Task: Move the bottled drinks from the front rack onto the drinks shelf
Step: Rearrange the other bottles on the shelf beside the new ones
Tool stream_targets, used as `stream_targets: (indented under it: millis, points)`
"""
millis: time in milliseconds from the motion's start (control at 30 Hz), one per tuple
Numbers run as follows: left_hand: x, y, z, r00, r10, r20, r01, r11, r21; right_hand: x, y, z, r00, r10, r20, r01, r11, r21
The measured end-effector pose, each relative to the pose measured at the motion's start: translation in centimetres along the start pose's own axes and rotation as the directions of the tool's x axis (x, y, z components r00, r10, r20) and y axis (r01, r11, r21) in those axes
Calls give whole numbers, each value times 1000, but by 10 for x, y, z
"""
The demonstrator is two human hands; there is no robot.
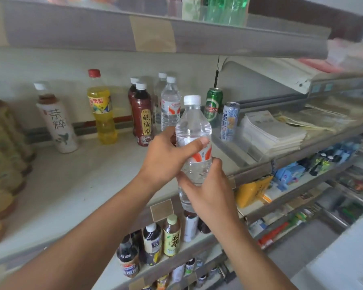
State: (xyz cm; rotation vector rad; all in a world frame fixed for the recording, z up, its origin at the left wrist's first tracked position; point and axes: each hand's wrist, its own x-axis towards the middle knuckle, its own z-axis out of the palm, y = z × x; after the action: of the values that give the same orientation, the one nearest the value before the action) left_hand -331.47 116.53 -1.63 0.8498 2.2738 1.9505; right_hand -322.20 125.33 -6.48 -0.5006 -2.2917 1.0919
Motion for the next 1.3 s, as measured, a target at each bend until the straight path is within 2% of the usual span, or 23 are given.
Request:
stream_targets:
  millis: [167, 300, 367, 467, 600, 767, 1100, 1300]
  points:
    - [29, -10, -6, 993, 22, 113, -20, 1000, -22, 35, 1, 10, 1000, 3, -16, -3, 1000, 11]
    - [33, -39, -9, 994, 102, -23, -102, 994, 27, 60, 5, 22, 998, 21, -60, -17, 997, 70]
    - [37, -60, -11, 991, 94, -96, -74, 977, 199, 74, 7, 29, 997, 18, -71, -12, 997, 80]
    - [46, -87, -16, 983, 94, -159, -1, 865, 502, 96, 10, 40, 997, 18, -70, -13, 997, 77]
    - [46, -108, -16, 986, 87, -144, 40, 712, 701, 120, 19, 56, 998, 6, -56, -2, 998, 68]
    - [50, -113, -12, 987, 101, -126, 26, 671, 741, 138, 28, 71, 1000, -11, -26, 12, 998, 64]
    - [71, -107, -11, 976, 106, -191, 62, 704, 707, 174, 40, 91, 998, -51, -25, 52, 997, 59]
    - [75, -109, -3, 971, 165, -172, 9, 697, 717, 194, 41, 102, 998, -54, -32, 56, 996, 62]
